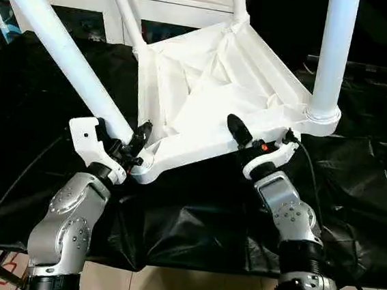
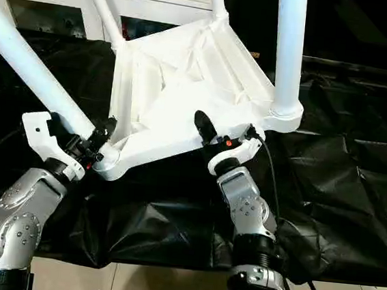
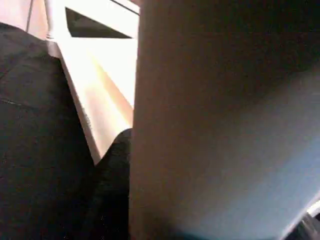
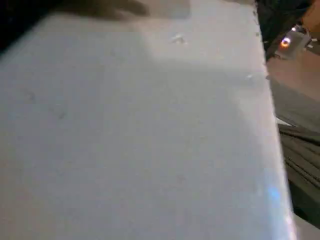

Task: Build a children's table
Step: Flip table

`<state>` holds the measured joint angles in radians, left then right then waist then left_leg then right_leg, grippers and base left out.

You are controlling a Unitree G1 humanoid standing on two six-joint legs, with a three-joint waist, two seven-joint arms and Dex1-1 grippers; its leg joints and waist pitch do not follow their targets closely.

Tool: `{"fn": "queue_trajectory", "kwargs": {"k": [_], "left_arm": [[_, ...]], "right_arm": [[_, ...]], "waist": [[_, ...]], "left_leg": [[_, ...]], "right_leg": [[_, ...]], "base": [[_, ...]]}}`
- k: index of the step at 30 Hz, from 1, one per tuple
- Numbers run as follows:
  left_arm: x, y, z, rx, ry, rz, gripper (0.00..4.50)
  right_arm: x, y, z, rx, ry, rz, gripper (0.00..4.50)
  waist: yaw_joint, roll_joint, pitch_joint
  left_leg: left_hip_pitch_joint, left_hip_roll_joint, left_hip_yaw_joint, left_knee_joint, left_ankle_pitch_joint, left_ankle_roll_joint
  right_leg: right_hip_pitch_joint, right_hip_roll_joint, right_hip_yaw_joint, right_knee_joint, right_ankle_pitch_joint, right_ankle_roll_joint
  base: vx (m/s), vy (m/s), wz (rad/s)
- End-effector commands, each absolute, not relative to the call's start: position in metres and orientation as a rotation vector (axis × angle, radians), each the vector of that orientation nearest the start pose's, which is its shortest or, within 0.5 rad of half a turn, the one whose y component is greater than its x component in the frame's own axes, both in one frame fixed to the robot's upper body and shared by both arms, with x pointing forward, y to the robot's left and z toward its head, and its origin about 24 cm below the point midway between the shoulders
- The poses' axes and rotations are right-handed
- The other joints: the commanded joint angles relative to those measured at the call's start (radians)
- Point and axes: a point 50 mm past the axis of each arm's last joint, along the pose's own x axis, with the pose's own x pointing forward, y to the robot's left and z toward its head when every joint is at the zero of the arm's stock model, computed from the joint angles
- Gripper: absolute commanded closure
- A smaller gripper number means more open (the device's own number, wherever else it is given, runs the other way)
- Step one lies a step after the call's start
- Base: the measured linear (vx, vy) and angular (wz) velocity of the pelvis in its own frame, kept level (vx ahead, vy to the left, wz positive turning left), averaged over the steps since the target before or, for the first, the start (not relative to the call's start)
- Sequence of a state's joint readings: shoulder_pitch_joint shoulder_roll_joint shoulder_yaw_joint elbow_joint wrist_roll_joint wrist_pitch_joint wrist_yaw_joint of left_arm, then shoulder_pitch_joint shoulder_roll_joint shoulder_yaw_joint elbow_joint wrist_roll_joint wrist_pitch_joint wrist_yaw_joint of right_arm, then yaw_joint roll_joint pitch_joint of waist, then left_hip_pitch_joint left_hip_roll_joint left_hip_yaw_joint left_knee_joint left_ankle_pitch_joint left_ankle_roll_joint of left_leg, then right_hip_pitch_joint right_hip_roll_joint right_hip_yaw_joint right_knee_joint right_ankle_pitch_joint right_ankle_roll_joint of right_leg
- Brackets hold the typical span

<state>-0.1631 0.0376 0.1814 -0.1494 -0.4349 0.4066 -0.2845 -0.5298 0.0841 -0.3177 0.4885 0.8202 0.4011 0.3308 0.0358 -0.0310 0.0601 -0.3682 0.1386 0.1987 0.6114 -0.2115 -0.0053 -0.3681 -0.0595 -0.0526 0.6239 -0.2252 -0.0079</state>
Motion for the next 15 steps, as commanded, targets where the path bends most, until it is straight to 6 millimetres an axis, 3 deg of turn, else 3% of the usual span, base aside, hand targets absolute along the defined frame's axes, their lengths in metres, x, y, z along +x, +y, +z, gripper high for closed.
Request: {"fn": "queue_trajectory", "kwargs": {"k": [1,8,11,14,15], "left_arm": [[0.272,0.142,0.073,-0.523,0.094,-0.401,2.52],[0.273,0.146,0.075,-0.510,0.081,-0.389,2.52],[0.274,0.149,0.075,-0.513,0.077,-0.383,1.82],[0.272,0.161,0.072,-0.492,0.085,-0.369,1.63],[0.271,0.163,0.071,-0.490,0.088,-0.371,1.53]], "right_arm": [[0.343,-0.115,0.064,1.059,0.166,0.367,1.21],[0.347,-0.120,0.067,1.074,0.144,0.347,1.81],[0.348,-0.121,0.067,1.064,0.140,0.343,2.02],[0.348,-0.123,0.070,1.040,0.124,0.336,2.26],[0.348,-0.123,0.071,1.037,0.121,0.336,2.30]], "waist": [[0.008,0.001,-0.053],[0.006,-0.003,-0.052],[0.007,-0.003,-0.055],[0.012,-0.002,-0.066],[0.015,-0.004,-0.074]], "left_leg": [[0.010,0.104,-0.049,-0.090,-0.145,-0.019],[0.010,0.104,-0.048,-0.091,-0.153,-0.013],[0.011,0.102,-0.046,-0.088,-0.141,-0.018],[0.009,0.099,-0.043,-0.079,-0.050,0.003],[0.005,0.097,-0.043,-0.072,0.028,0.037]], "right_leg": [[0.025,-0.110,0.064,-0.078,-0.135,-0.212],[0.023,-0.110,0.064,-0.080,-0.157,-0.211],[0.022,-0.109,0.064,-0.079,-0.156,-0.214],[0.025,-0.106,0.062,-0.061,-0.014,-0.232],[0.028,-0.104,0.060,-0.047,0.101,-0.242]], "base": [[0.000,0.000,0.00],[0.000,0.000,0.00],[0.000,0.000,0.00],[0.000,0.000,0.00],[0.000,0.000,0.00]]}}
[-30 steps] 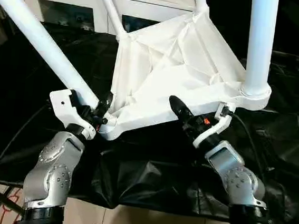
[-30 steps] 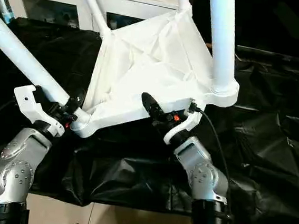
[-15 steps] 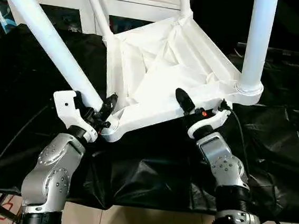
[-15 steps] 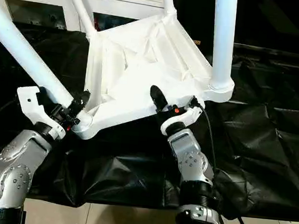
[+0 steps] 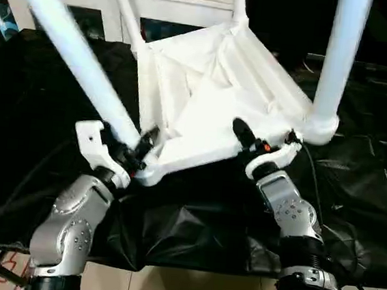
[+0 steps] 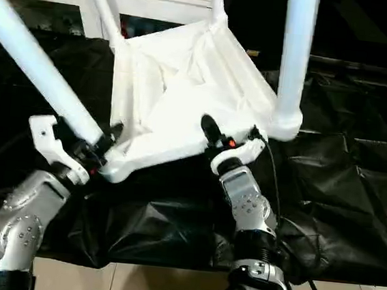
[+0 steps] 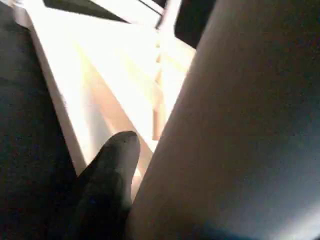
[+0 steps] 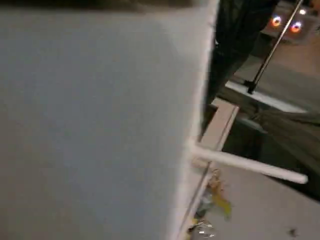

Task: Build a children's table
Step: Flip table

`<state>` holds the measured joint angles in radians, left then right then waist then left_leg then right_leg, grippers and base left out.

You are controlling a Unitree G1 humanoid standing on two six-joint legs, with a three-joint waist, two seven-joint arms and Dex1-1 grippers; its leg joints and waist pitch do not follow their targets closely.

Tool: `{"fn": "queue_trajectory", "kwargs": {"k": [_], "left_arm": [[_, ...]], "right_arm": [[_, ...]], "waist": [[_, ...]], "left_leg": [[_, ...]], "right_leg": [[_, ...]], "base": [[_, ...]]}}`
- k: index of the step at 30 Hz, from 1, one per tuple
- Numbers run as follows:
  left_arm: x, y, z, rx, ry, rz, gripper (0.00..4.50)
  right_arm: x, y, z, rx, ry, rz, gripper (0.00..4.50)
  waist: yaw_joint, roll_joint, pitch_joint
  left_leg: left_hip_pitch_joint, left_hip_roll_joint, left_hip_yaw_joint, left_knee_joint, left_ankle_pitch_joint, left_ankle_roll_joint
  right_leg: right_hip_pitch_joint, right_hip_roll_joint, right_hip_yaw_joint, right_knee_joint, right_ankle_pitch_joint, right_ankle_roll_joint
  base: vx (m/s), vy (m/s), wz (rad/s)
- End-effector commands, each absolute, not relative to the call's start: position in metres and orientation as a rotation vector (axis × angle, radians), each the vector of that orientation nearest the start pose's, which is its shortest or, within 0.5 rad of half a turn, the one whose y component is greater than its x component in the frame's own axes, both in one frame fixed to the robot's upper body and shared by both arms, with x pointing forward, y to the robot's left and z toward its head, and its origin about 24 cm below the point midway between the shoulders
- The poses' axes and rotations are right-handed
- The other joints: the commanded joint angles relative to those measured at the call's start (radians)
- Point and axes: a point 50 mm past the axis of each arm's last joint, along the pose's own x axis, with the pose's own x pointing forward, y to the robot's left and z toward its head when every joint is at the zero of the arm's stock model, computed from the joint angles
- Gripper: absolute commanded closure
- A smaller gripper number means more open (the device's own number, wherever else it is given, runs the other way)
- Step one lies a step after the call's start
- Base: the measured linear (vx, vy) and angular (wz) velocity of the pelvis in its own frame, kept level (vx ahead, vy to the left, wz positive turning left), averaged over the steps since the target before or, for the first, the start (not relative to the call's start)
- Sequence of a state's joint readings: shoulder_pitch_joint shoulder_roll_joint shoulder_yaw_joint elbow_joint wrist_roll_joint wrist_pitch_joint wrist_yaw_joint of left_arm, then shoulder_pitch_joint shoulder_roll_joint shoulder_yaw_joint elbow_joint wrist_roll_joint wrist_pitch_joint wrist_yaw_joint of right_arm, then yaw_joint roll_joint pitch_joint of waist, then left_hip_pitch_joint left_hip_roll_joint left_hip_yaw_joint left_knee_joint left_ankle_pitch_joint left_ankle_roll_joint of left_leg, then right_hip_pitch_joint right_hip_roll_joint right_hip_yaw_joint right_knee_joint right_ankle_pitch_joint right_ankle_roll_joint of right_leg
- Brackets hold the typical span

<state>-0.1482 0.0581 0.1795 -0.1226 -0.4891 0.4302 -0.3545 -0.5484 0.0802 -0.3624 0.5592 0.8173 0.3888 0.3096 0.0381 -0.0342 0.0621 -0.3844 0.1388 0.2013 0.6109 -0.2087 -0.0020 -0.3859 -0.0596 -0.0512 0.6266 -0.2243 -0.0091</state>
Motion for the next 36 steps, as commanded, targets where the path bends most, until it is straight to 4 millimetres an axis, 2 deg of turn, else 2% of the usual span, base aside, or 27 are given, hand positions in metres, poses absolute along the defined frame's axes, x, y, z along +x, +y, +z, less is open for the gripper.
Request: {"fn": "queue_trajectory", "kwargs": {"k": [1,2,3,4,6,7,8,10,11,12,13,14,16,17,19,20,22,23,24,25,26,29,32,33,36], "left_arm": [[0.268,0.172,0.069,-0.462,0.096,-0.370,1.43],[0.266,0.176,0.068,-0.442,0.099,-0.368,1.35],[0.264,0.182,0.066,-0.435,0.110,-0.364,1.26],[0.259,0.194,0.062,-0.406,0.137,-0.356,1.26],[0.255,0.202,0.059,-0.377,0.156,-0.350,1.04],[0.252,0.209,0.057,-0.361,0.178,-0.344,1.04],[0.248,0.215,0.055,-0.351,0.197,-0.355,0.82],[0.244,0.218,0.054,-0.346,0.212,-0.368,0.74],[0.239,0.221,0.053,-0.324,0.237,-0.401,0.58],[0.234,0.223,0.051,-0.289,0.272,-0.439,0.58],[0.231,0.224,0.050,-0.272,0.291,-0.456,0.47],[0.227,0.224,0.050,-0.250,0.316,-0.494,0.41],[0.226,0.223,0.050,-0.246,0.319,-0.510,0.28],[0.223,0.218,0.053,-0.222,0.330,-0.577,0.14],[0.218,0.211,0.056,-0.174,0.355,-0.673,0.00],[0.216,0.208,0.059,-0.159,0.363,-0.712,0.00],[0.217,0.203,0.066,-0.116,0.360,-0.752,0.00],[0.217,0.203,0.066,-0.116,0.360,-0.752,0.00],[0.219,0.200,0.071,-0.085,0.348,-0.772,0.00],[0.221,0.191,0.088,-0.089,0.305,-0.829,0.00],[0.221,0.188,0.093,-0.093,0.291,-0.849,0.00],[0.219,0.178,0.109,-0.089,0.256,-0.940,0.00],[0.219,0.169,0.122,-0.070,0.235,-1.015,0.00],[0.219,0.169,0.122,-0.070,0.235,-1.015,0.00],[0.222,0.164,0.133,-0.038,0.192,-1.018,0.00]], "right_arm": [[0.348,-0.125,0.073,1.022,0.112,0.329,2.33],[0.348,-0.127,0.073,1.014,0.109,0.324,2.33],[0.348,-0.129,0.074,1.011,0.102,0.317,2.36],[0.348,-0.132,0.076,1.006,0.092,0.303,2.36],[0.348,-0.135,0.076,1.005,0.086,0.293,2.38],[0.348,-0.137,0.077,1.000,0.081,0.285,2.38],[0.348,-0.139,0.077,0.993,0.078,0.279,2.41],[0.348,-0.140,0.078,0.988,0.076,0.277,2.42],[0.348,-0.142,0.078,0.985,0.072,0.271,2.43],[0.348,-0.143,0.079,0.981,0.069,0.265,2.43],[0.348,-0.144,0.079,0.977,0.069,0.263,2.43],[0.347,-0.145,0.080,0.956,0.065,0.262,2.43],[0.347,-0.145,0.081,0.951,0.063,0.263,2.43],[0.345,-0.144,0.082,0.912,0.066,0.273,2.43],[0.343,-0.143,0.084,0.840,0.077,0.280,2.43],[0.342,-0.143,0.085,0.793,0.086,0.282,2.43],[0.341,-0.145,0.085,0.716,0.101,0.267,2.43],[0.341,-0.145,0.085,0.716,0.101,0.267,2.43],[0.340,-0.146,0.084,0.683,0.110,0.247,2.43],[0.339,-0.150,0.084,0.673,0.120,0.196,2.43],[0.338,-0.151,0.084,0.670,0.122,0.181,2.43],[0.336,-0.156,0.084,0.650,0.137,0.118,2.43],[0.334,-0.161,0.087,0.614,0.135,0.069,2.43],[0.334,-0.161,0.087,0.614,0.135,0.069,2.43],[0.333,-0.164,0.093,0.553,0.131,0.057,2.43]], "waist": [[0.012,0.000,-0.078],[0.012,-0.001,-0.077],[0.012,0.001,-0.074],[0.013,0.004,-0.075],[0.013,0.005,-0.072],[0.013,0.009,-0.070],[0.013,0.010,-0.067],[0.012,0.011,-0.066],[0.015,0.013,-0.064],[0.016,0.015,-0.064],[0.016,0.014,-0.064],[0.019,0.016,-0.064],[0.023,0.018,-0.063],[0.033,0.016,-0.061],[0.042,0.017,-0.061],[0.046,0.017,-0.062],[0.041,0.010,-0.060],[0.043,0.012,-0.059],[0.041,0.004,-0.057],[0.043,0.006,-0.058],[0.047,0.006,-0.059],[0.046,0.003,-0.057],[0.046,0.000,-0.058],[0.048,0.002,-0.058],[0.046,0.002,-0.058]], "left_leg": [[0.016,0.093,-0.044,-0.065,0.077,0.071],[0.014,0.092,-0.043,-0.064,0.085,0.088],[0.013,0.092,-0.041,-0.063,0.070,0.108],[0.015,0.094,-0.040,-0.062,0.054,0.111],[0.017,0.097,-0.040,-0.065,0.039,0.108],[0.019,0.098,-0.040,-0.066,0.024,0.102],[0.024,0.100,-0.039,-0.071,-0.011,0.076],[0.024,0.101,-0.039,-0.073,-0.023,0.067],[0.027,0.101,-0.038,-0.078,-0.059,0.035],[0.027,0.100,-0.039,-0.078,-0.064,0.024],[0.026,0.100,-0.040,-0.081,-0.066,0.021],[0.031,0.098,-0.038,-0.080,-0.072,0.015],[0.034,0.099,-0.035,-0.080,-0.077,0.010],[0.037,0.099,-0.033,-0.082,-0.092,-0.005],[0.032,0.100,-0.036,-0.086,-0.089,-0.014],[0.034,0.100,-0.036,-0.086,-0.085,-0.018],[0.031,0.097,-0.035,-0.088,-0.089,-0.024],[0.032,0.096,-0.034,-0.088,-0.100,-0.029],[0.031,0.095,-0.033,-0.089,-0.115,-0.032],[0.034,0.095,-0.032,-0.088,-0.119,-0.038],[0.040,0.095,-0.032,-0.087,-0.121,-0.043],[0.035,0.091,-0.032,-0.089,-0.120,-0.054],[0.036,0.089,-0.031,-0.088,-0.117,-0.055],[0.041,0.088,-0.030,-0.087,-0.122,-0.058],[0.038,0.089,-0.034,-0.091,-0.141,-0.076]], "right_leg": [[0.044,-0.101,0.057,-0.041,0.187,-0.255],[0.044,-0.103,0.057,-0.041,0.205,-0.259],[0.042,-0.105,0.057,-0.043,0.197,-0.267],[0.041,-0.104,0.057,-0.044,0.174,-0.271],[0.037,-0.099,0.055,-0.046,0.134,-0.268],[0.034,-0.099,0.055,-0.048,0.111,-0.267],[0.032,-0.096,0.055,-0.052,0.054,-0.259],[0.032,-0.096,0.056,-0.053,0.039,-0.257],[0.031,-0.095,0.056,-0.056,-0.001,-0.249],[0.029,-0.094,0.057,-0.056,-0.004,-0.238],[0.029,-0.093,0.057,-0.055,-0.008,-0.231],[0.027,-0.092,0.058,-0.057,-0.014,-0.217],[0.023,-0.092,0.058,-0.058,-0.019,-0.216],[0.020,-0.091,0.060,-0.061,-0.034,-0.214],[0.022,-0.094,0.059,-0.059,-0.047,-0.201],[0.022,-0.093,0.059,-0.057,-0.045,-0.195],[0.023,-0.092,0.060,-0.057,-0.053,-0.185],[0.022,-0.094,0.062,-0.059,-0.073,-0.178],[0.022,-0.093,0.064,-0.064,-0.096,-0.172],[0.022,-0.095,0.065,-0.061,-0.109,-0.167],[0.017,-0.092,0.064,-0.063,-0.113,-0.163],[0.019,-0.089,0.063,-0.061,-0.123,-0.152],[0.018,-0.087,0.064,-0.062,-0.130,-0.134],[0.014,-0.085,0.064,-0.063,-0.138,-0.125],[0.018,-0.084,0.063,-0.064,-0.160,-0.113]], "base": [[0.000,0.000,0.00],[0.000,0.000,0.00],[0.000,0.000,0.00],[0.000,0.000,0.00],[0.000,0.000,0.00],[0.000,0.000,0.00],[0.000,0.000,0.00],[0.000,0.000,0.00],[0.000,0.000,0.00],[0.000,0.000,0.00],[0.000,0.000,0.00],[0.000,0.000,0.00],[0.000,0.000,0.00],[0.000,0.000,0.00],[0.000,0.000,0.00],[0.000,0.000,0.00],[0.000,0.000,0.00],[0.000,0.000,0.00],[0.000,0.000,0.00],[0.000,0.000,0.00],[0.000,0.000,0.00],[0.000,0.000,0.00],[0.000,0.000,0.00],[0.000,0.000,0.00],[0.000,0.000,0.00]]}}
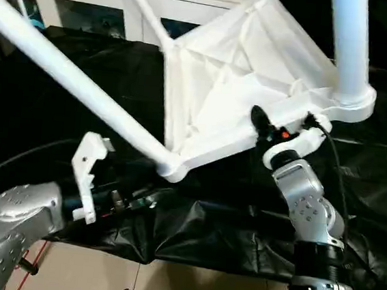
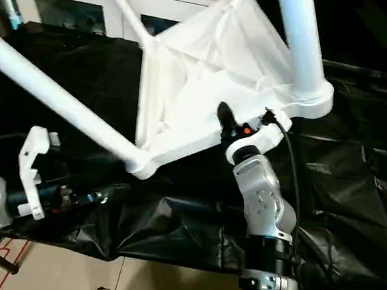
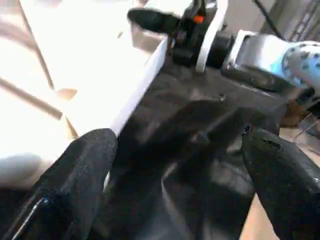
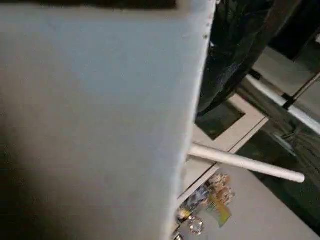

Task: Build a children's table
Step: Flip table

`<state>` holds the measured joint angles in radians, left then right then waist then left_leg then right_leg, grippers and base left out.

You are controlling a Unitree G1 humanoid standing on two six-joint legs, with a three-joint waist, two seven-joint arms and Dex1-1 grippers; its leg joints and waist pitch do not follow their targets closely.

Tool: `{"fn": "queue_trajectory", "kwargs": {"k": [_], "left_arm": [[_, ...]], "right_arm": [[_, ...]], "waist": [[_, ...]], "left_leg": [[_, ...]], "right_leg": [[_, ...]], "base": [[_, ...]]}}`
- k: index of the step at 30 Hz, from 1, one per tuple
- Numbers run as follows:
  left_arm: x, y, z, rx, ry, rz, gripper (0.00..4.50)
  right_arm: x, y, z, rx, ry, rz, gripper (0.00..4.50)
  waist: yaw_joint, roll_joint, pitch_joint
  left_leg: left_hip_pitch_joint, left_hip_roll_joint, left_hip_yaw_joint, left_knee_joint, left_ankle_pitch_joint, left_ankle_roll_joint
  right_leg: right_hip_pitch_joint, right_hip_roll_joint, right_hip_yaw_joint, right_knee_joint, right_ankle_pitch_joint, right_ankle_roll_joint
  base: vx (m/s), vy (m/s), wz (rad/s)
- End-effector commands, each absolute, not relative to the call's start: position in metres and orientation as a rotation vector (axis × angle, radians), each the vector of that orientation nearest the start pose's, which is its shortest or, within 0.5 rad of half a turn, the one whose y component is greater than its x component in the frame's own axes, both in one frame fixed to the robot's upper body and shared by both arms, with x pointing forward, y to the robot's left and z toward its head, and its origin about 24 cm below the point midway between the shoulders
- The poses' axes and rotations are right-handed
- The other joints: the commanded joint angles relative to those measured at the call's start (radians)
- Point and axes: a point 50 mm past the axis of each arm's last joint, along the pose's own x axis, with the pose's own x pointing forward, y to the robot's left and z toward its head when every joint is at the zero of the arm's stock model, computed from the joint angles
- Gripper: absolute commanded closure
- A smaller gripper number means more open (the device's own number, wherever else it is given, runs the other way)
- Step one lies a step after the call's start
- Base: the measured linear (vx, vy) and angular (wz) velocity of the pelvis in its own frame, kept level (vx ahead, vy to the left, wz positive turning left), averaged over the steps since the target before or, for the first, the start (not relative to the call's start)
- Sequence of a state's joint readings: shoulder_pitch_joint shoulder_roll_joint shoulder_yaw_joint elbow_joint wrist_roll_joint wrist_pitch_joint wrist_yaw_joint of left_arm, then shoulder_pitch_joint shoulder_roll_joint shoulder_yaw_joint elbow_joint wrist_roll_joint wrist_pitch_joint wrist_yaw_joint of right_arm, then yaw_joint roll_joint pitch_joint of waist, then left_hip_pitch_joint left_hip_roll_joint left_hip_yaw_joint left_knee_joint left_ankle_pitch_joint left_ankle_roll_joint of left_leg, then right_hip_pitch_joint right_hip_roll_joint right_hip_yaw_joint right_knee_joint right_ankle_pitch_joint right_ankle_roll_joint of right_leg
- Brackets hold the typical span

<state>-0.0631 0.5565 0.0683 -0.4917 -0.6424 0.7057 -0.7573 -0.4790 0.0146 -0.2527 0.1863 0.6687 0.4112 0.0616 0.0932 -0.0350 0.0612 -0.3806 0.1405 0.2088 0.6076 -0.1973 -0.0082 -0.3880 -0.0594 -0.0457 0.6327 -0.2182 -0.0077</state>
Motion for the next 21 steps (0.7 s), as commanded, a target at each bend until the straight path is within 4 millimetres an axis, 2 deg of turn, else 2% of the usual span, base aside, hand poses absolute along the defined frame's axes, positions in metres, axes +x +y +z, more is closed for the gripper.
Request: {"fn": "queue_trajectory", "kwargs": {"k": [1,5,6,7,9,10,13,14,15,18,21], "left_arm": [[0.222,0.164,0.135,-0.029,0.182,-1.013,0.00],[0.225,0.163,0.141,0.011,0.140,-0.997,0.00],[0.229,0.162,0.145,0.031,0.110,-0.982,0.00],[0.231,0.161,0.147,0.034,0.100,-0.976,0.00],[0.235,0.160,0.151,0.034,0.078,-0.963,0.00],[0.239,0.160,0.154,0.036,0.053,-0.944,0.00],[0.242,0.161,0.156,0.047,0.035,-0.927,0.00],[0.243,0.161,0.156,0.049,0.037,-0.925,0.00],[0.243,0.161,0.156,0.048,0.036,-0.925,0.00],[0.244,0.161,0.157,0.052,0.026,-0.921,0.00],[0.247,0.160,0.159,0.059,0.011,-0.915,0.00]], "right_arm": [[0.333,-0.165,0.093,0.520,0.135,0.055,2.43],[0.332,-0.169,0.095,0.436,0.148,0.033,2.43],[0.332,-0.170,0.096,0.358,0.161,0.033,2.43],[0.332,-0.170,0.097,0.322,0.169,0.035,2.43],[0.330,-0.169,0.097,0.276,0.190,0.040,2.43],[0.328,-0.170,0.098,0.216,0.215,0.028,2.43],[0.327,-0.171,0.097,0.193,0.247,-0.002,2.43],[0.325,-0.173,0.096,0.177,0.277,-0.021,2.43],[0.325,-0.173,0.096,0.163,0.286,-0.026,2.43],[0.322,-0.177,0.095,0.093,0.320,-0.041,2.43],[0.320,-0.181,0.096,-0.021,0.353,-0.066,2.43]], "waist": [[-0.011,0.000,-0.055],[-0.013,-0.002,-0.050],[-0.013,-0.002,-0.049],[-0.013,-0.003,-0.050],[-0.014,-0.005,-0.045],[-0.014,-0.002,-0.047],[-0.018,-0.007,-0.050],[-0.020,-0.007,-0.050],[-0.020,-0.004,-0.051],[-0.019,-0.007,-0.054],[-0.020,-0.006,-0.051]], "left_leg": [[0.033,0.087,-0.042,-0.088,-0.162,-0.076],[0.037,0.085,-0.045,-0.091,-0.229,-0.095],[0.037,0.085,-0.046,-0.092,-0.241,-0.099],[0.043,0.086,-0.047,-0.094,-0.264,-0.113],[0.046,0.083,-0.048,-0.095,-0.301,-0.119],[0.048,0.083,-0.050,-0.094,-0.308,-0.123],[0.044,0.082,-0.054,-0.097,-0.313,-0.130],[0.052,0.081,-0.054,-0.096,-0.351,-0.137],[0.053,0.080,-0.055,-0.096,-0.358,-0.139],[0.057,0.082,-0.057,-0.098,-0.380,-0.146],[0.064,0.083,-0.060,-0.103,-0.444,-0.164]], "right_leg": [[0.020,-0.085,0.058,-0.072,-0.179,-0.108],[0.017,-0.088,0.063,-0.087,-0.296,-0.078],[0.017,-0.088,0.064,-0.088,-0.311,-0.074],[0.014,-0.085,0.063,-0.090,-0.333,-0.061],[0.010,-0.087,0.065,-0.099,-0.386,-0.049],[0.010,-0.087,0.065,-0.098,-0.395,-0.047],[0.013,-0.086,0.064,-0.099,-0.393,-0.026],[0.006,-0.086,0.065,-0.104,-0.427,-0.020],[0.006,-0.086,0.065,-0.104,-0.431,-0.020],[0.002,-0.082,0.064,-0.104,-0.414,-0.022],[-0.003,-0.078,0.062,-0.106,-0.420,-0.022]], "base": [[0.000,0.000,0.00],[0.000,0.000,0.00],[0.000,0.000,0.00],[0.000,0.000,0.00],[0.000,0.000,0.00],[0.000,0.000,0.00],[0.000,0.000,0.00],[0.000,0.000,0.00],[0.000,0.000,0.00],[0.000,0.000,0.00],[0.000,0.000,0.00]]}}
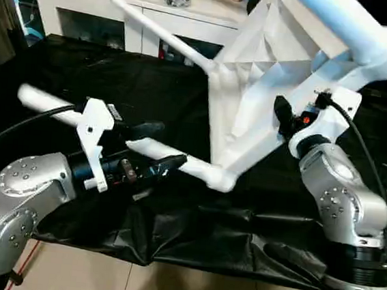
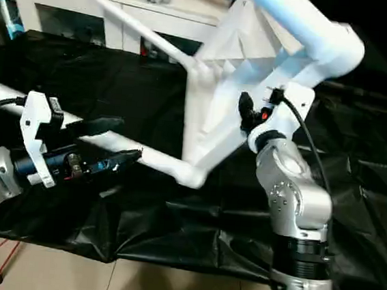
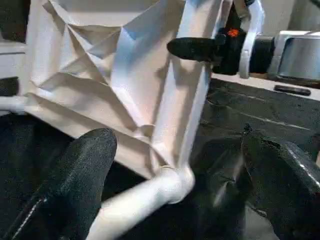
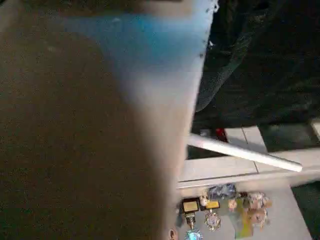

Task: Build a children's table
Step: Flip table

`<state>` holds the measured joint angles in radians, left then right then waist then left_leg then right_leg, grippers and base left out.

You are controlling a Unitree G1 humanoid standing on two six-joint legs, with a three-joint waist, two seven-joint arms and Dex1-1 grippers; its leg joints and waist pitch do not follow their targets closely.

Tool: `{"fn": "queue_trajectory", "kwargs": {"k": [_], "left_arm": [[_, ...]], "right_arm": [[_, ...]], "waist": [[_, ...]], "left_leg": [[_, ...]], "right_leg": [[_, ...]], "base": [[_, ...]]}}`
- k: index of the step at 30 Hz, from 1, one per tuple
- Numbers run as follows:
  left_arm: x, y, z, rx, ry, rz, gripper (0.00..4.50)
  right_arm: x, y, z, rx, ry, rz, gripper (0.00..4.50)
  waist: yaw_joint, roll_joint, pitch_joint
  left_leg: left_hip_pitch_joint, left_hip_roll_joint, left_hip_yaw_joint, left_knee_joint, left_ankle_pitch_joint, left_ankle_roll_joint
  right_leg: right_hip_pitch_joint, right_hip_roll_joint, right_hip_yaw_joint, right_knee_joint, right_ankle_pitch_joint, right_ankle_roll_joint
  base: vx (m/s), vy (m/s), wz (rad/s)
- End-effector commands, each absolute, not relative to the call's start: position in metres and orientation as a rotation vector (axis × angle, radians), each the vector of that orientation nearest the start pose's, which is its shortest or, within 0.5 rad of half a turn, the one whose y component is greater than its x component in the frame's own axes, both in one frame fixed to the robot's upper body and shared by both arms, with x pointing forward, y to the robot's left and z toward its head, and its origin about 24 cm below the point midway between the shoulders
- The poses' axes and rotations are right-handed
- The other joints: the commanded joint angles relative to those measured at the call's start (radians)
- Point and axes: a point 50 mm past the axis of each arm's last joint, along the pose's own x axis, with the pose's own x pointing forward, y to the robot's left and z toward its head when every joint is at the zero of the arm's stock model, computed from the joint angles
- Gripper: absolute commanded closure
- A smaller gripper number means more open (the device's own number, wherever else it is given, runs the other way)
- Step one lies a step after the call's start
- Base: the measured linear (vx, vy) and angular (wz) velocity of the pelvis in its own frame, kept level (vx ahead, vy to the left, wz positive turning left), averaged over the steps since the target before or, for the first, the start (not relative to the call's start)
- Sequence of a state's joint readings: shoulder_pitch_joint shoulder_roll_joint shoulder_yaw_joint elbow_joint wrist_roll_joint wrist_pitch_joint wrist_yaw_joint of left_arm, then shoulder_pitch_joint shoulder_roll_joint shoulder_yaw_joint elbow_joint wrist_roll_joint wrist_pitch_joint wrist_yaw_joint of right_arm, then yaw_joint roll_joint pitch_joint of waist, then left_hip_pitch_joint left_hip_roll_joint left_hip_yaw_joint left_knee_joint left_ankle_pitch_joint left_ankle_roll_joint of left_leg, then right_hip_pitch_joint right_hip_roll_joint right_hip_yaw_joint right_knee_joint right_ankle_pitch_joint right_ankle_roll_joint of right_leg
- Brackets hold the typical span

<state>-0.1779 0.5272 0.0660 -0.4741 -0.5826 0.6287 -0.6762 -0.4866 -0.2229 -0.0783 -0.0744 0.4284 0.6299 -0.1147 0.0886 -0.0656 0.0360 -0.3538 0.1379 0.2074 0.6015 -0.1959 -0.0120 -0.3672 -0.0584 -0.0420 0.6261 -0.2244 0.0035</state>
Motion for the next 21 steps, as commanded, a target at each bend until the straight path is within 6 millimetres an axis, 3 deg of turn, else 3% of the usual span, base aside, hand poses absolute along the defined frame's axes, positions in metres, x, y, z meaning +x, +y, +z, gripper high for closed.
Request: {"fn": "queue_trajectory", "kwargs": {"k": [1,2,5,11,14,16,19,21], "left_arm": [[0.248,0.160,0.159,0.060,0.006,-0.914,0.00],[0.248,0.160,0.160,0.061,0.004,-0.913,0.00],[0.250,0.159,0.161,0.086,-0.005,-0.909,0.00],[0.257,0.152,0.165,0.138,-0.064,-0.903,0.00],[0.267,0.142,0.169,0.266,-0.129,-0.880,0.00],[0.271,0.137,0.171,0.335,-0.179,-0.862,0.00],[0.282,0.123,0.184,0.469,-0.363,-0.817,0.00],[0.285,0.116,0.189,0.546,-0.443,-0.793,0.00]], "right_arm": [[0.319,-0.182,0.097,-0.043,0.357,-0.070,2.43],[0.319,-0.183,0.097,-0.052,0.359,-0.072,2.43],[0.318,-0.185,0.097,-0.112,0.380,-0.092,2.45],[0.317,-0.186,0.097,-0.155,0.388,-0.090,2.49],[0.320,-0.182,0.097,-0.196,0.355,-0.052,2.49],[0.321,-0.180,0.096,-0.197,0.334,-0.027,1.93],[0.324,-0.175,0.096,-0.175,0.269,0.027,1.68],[0.324,-0.174,0.095,-0.163,0.246,0.036,1.46]], "waist": [[-0.014,0.025,-0.024],[-0.012,0.025,-0.024],[-0.016,0.025,-0.024],[-0.018,0.027,-0.025],[-0.019,0.026,-0.024],[-0.021,0.024,-0.024],[-0.021,0.024,-0.027],[-0.022,0.026,-0.034]], "left_leg": [[0.040,0.086,-0.060,-0.097,-0.457,-0.162],[0.046,0.085,-0.059,-0.095,-0.480,-0.166],[0.041,0.087,-0.069,-0.098,-0.513,-0.172],[0.047,0.090,-0.073,-0.103,-0.568,-0.184],[0.043,0.090,-0.076,-0.105,-0.580,-0.183],[0.040,0.091,-0.078,-0.104,-0.581,-0.179],[0.042,0.091,-0.080,-0.102,-0.580,-0.168],[0.027,0.095,-0.084,-0.102,-0.543,-0.161]], "right_leg": [[-0.024,-0.080,0.058,-0.102,-0.431,-0.031],[-0.030,-0.081,0.059,-0.106,-0.465,-0.026],[-0.028,-0.087,0.059,-0.111,-0.507,-0.022],[-0.032,-0.084,0.056,-0.113,-0.486,-0.023],[-0.030,-0.090,0.057,-0.119,-0.499,-0.018],[-0.027,-0.094,0.057,-0.120,-0.517,-0.014],[-0.028,-0.097,0.056,-0.126,-0.519,-0.017],[-0.014,-0.101,0.056,-0.116,-0.429,-0.044]], "base": [[0.000,0.000,0.00],[0.000,0.000,0.00],[0.000,0.000,0.00],[0.000,0.000,0.00],[0.000,0.000,0.00],[0.000,0.000,0.00],[0.000,0.000,0.00],[0.000,0.000,0.00]]}}
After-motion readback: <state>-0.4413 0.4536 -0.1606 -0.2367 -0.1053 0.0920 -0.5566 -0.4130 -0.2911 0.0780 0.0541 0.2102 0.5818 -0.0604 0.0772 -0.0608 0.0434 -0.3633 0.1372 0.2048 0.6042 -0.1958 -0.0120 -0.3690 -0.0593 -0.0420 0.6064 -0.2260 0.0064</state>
